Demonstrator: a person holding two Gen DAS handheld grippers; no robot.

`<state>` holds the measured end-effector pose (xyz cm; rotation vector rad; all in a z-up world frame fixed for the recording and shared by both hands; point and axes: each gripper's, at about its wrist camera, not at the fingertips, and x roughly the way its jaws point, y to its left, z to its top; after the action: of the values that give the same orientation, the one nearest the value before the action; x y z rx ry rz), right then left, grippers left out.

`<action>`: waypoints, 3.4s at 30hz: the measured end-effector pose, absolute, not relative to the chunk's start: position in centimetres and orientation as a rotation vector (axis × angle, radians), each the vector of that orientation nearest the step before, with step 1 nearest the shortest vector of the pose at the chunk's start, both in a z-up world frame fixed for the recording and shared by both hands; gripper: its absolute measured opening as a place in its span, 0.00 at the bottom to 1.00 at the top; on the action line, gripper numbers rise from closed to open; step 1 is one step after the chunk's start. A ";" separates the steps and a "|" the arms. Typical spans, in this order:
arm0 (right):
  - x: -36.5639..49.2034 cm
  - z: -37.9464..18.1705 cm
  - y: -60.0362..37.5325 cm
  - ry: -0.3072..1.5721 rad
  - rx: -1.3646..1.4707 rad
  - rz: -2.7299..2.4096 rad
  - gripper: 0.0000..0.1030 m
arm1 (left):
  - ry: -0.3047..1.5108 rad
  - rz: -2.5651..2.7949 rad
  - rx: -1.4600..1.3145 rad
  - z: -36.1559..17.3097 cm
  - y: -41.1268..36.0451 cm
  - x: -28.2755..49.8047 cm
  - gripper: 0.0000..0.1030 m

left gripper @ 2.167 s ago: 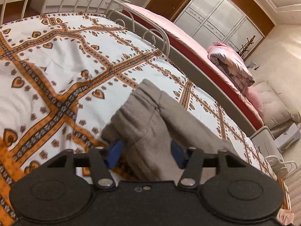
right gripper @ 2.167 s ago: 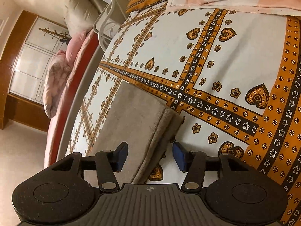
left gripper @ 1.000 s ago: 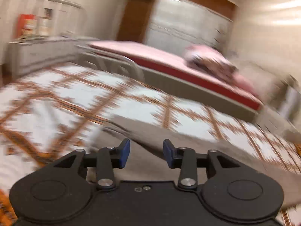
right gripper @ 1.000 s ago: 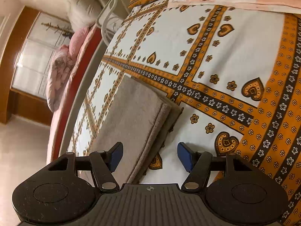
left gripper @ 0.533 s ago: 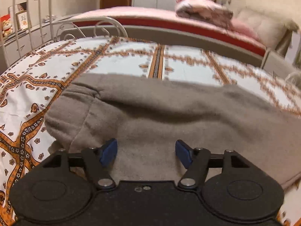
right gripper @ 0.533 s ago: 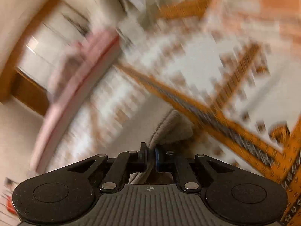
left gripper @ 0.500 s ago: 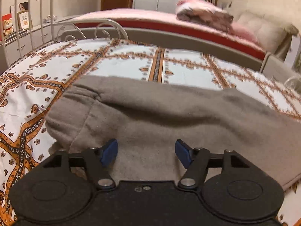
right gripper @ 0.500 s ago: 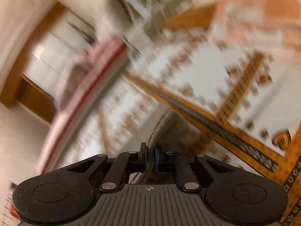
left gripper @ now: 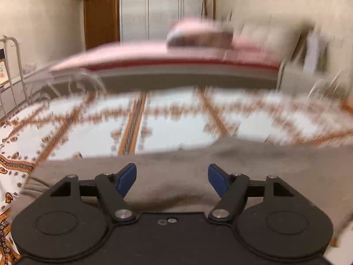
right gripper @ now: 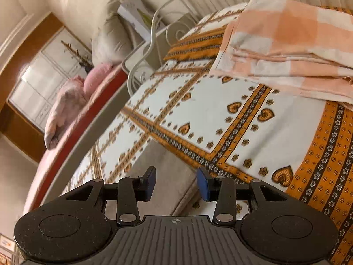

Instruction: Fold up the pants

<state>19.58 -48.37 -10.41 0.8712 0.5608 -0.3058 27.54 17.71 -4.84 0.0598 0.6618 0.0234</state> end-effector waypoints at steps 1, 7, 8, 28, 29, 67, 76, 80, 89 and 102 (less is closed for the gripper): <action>19.8 -10.5 -48.1 0.573 0.873 -0.301 0.40 | 0.743 0.060 0.069 -6.4 17.5 29.2 0.61; 19.8 -9.4 -47.4 0.567 0.796 -0.279 0.40 | 0.754 0.135 0.086 -7.9 17.0 30.8 0.67; 19.7 -8.9 -47.1 0.545 0.763 -0.256 0.40 | 0.752 0.132 0.082 -7.7 17.2 30.4 0.66; 19.7 -10.8 -47.9 0.584 0.977 -0.161 0.51 | 0.732 0.058 -0.043 -4.6 19.8 23.7 0.73; 19.3 -10.7 -48.3 0.590 1.004 -0.172 0.51 | 0.738 0.047 -0.069 -4.6 20.1 22.9 0.73; 21.2 -16.6 -52.0 0.675 1.194 -0.054 0.21 | 0.870 0.070 -0.007 -7.7 19.8 22.3 0.94; 21.3 -16.9 -52.5 0.696 1.222 -0.033 0.21 | 0.864 0.075 0.014 -7.7 19.6 22.4 0.94; 21.8 -15.3 -51.3 0.719 1.097 -0.063 0.18 | 0.804 0.092 -0.030 -6.1 20.3 21.9 0.88; 22.3 -10.0 -45.8 0.625 0.889 -0.032 0.17 | 0.722 0.184 -0.117 -3.7 23.7 19.9 0.88; 27.7 -3.5 -29.2 0.559 0.767 0.259 0.17 | 0.675 0.323 -0.259 -2.9 31.9 14.9 0.88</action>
<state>27.68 -29.23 -3.48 0.7670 0.5592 0.2593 14.88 31.90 -2.85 -0.2594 0.6754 0.3234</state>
